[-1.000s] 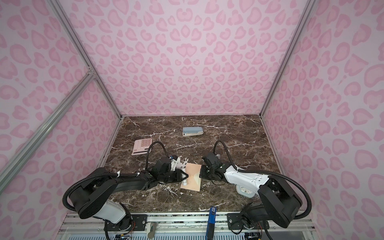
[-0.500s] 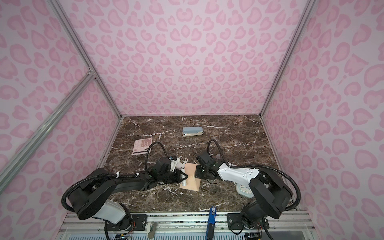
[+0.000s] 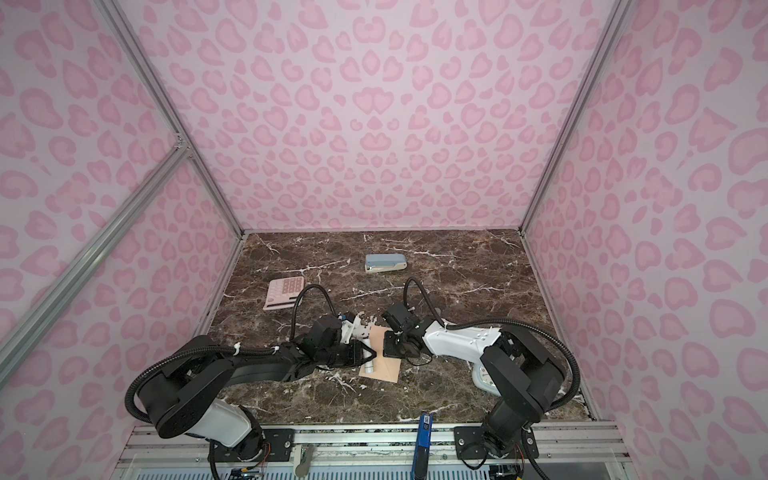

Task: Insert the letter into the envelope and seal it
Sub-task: 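Press the right gripper down on the envelope flap beside the left gripper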

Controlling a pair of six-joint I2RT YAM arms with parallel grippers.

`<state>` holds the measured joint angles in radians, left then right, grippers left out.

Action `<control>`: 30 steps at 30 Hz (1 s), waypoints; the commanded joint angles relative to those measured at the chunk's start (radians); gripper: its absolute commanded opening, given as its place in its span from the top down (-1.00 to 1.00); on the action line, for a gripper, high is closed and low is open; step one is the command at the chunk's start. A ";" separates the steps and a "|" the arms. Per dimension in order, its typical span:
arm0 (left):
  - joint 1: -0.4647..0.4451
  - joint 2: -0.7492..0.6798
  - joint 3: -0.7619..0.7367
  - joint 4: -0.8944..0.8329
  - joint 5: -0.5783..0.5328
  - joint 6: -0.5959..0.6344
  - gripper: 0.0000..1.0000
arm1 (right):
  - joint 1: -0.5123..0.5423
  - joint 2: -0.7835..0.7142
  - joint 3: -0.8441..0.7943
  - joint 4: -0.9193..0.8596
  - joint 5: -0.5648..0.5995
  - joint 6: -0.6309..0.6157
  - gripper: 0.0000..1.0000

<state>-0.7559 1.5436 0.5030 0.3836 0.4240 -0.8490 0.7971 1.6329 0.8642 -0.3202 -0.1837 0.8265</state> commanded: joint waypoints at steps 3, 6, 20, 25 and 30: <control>0.000 0.006 0.003 0.047 0.018 0.001 0.92 | 0.015 0.025 0.023 -0.036 0.007 -0.018 1.00; 0.000 0.014 0.004 0.045 0.020 0.005 0.91 | 0.023 0.037 0.041 -0.048 0.012 -0.023 1.00; 0.000 0.029 0.007 0.052 0.029 0.006 0.91 | 0.059 0.125 0.159 -0.223 0.089 -0.061 1.00; 0.000 0.031 -0.004 0.058 0.028 0.003 0.91 | 0.063 0.158 0.183 -0.253 0.085 -0.062 1.00; 0.001 0.032 -0.012 0.060 0.027 0.006 0.91 | 0.068 0.187 0.212 -0.286 0.080 -0.062 1.00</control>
<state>-0.7563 1.5734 0.4953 0.4068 0.4473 -0.8482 0.8619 1.7947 1.0740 -0.5518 -0.1127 0.7696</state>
